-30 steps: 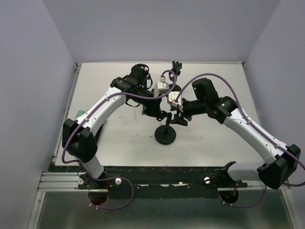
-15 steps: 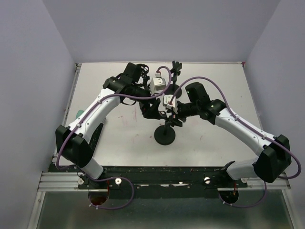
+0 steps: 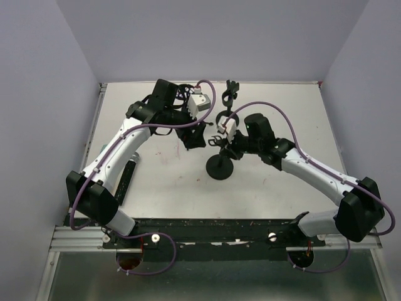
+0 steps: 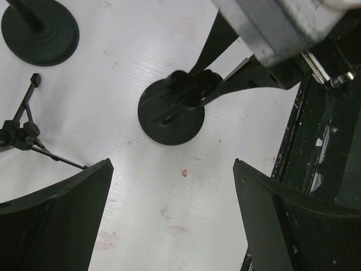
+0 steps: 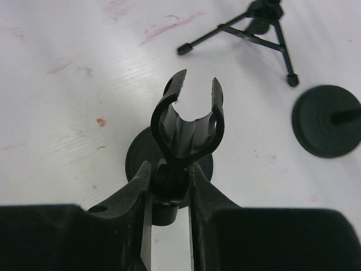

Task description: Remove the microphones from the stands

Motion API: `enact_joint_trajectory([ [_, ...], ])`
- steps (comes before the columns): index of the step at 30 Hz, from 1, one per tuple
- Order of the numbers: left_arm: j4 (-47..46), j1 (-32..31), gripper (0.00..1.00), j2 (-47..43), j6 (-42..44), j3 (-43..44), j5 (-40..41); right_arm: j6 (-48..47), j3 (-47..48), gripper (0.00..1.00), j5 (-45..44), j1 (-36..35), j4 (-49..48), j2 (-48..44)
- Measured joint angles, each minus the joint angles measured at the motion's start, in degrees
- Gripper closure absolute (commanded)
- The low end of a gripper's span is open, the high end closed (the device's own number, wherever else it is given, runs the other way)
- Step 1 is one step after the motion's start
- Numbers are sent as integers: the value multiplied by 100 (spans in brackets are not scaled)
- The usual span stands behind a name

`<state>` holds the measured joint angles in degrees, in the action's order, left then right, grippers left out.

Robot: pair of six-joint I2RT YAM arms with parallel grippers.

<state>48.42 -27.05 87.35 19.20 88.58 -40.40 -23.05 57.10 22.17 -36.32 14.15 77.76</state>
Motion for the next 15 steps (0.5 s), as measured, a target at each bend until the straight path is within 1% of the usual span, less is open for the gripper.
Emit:
enact_joint_trajectory([
  [2,-52,63,7,0,-44,0,39,125,-55,92,-463,35,-120,-59],
  [4,-87,129,7,0,-92,0,72,216,-66,93,-846,175,-245,-61],
  [7,-120,210,7,0,-173,0,76,251,-59,92,-1276,614,-452,17],
  [10,-133,245,7,0,-221,0,79,273,44,92,-1471,1185,-767,297],
  [11,-140,245,7,2,-240,0,79,291,144,89,-1504,1357,-837,437],
  [12,-146,245,7,2,-256,0,76,306,280,81,-1530,1513,-876,601],
  [14,-151,247,6,2,-267,2,79,361,601,51,-1554,1801,-914,942],
  [15,-151,258,6,2,-275,2,79,400,767,39,-1556,1928,-909,1102],
])
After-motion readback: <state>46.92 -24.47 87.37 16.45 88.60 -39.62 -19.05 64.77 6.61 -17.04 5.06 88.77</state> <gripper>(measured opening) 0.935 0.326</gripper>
